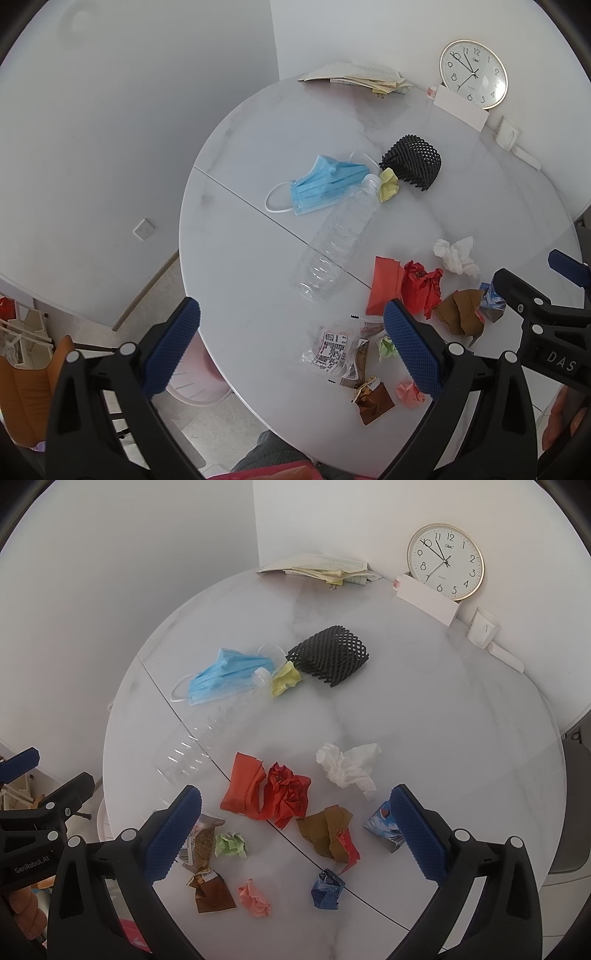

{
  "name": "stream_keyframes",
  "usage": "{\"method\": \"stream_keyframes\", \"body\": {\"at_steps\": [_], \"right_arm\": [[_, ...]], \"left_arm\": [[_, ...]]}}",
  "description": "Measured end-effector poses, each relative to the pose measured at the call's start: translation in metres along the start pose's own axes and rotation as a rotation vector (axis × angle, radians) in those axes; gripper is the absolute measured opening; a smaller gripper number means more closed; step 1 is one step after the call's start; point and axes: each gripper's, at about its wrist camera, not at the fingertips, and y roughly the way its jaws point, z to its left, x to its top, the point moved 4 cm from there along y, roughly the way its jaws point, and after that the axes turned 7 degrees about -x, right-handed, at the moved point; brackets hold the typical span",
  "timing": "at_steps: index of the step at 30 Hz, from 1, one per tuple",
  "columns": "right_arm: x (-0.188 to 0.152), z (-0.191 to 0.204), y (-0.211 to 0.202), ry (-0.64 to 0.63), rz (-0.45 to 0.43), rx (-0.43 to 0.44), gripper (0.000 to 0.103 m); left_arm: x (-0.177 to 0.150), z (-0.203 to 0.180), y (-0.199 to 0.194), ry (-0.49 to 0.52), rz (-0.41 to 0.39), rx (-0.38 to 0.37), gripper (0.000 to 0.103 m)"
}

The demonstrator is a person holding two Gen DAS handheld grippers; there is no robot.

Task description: Collect trash

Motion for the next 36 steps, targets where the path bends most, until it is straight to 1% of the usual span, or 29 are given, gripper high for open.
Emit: {"method": "stream_keyframes", "body": {"at_steps": [23, 36], "right_arm": [[0.0, -0.0005, 0.0018, 0.0, 0.001, -0.001, 0.101], [-0.0008, -0.0005, 0.0039, 0.003, 0.002, 0.0, 0.101]], "left_arm": [[0.0032, 0.003, 0.0037, -0.002, 0.011, -0.007, 0.095], [0.0028, 0.0033, 0.0038, 0.001, 0.005, -0.004, 0.095]]}}
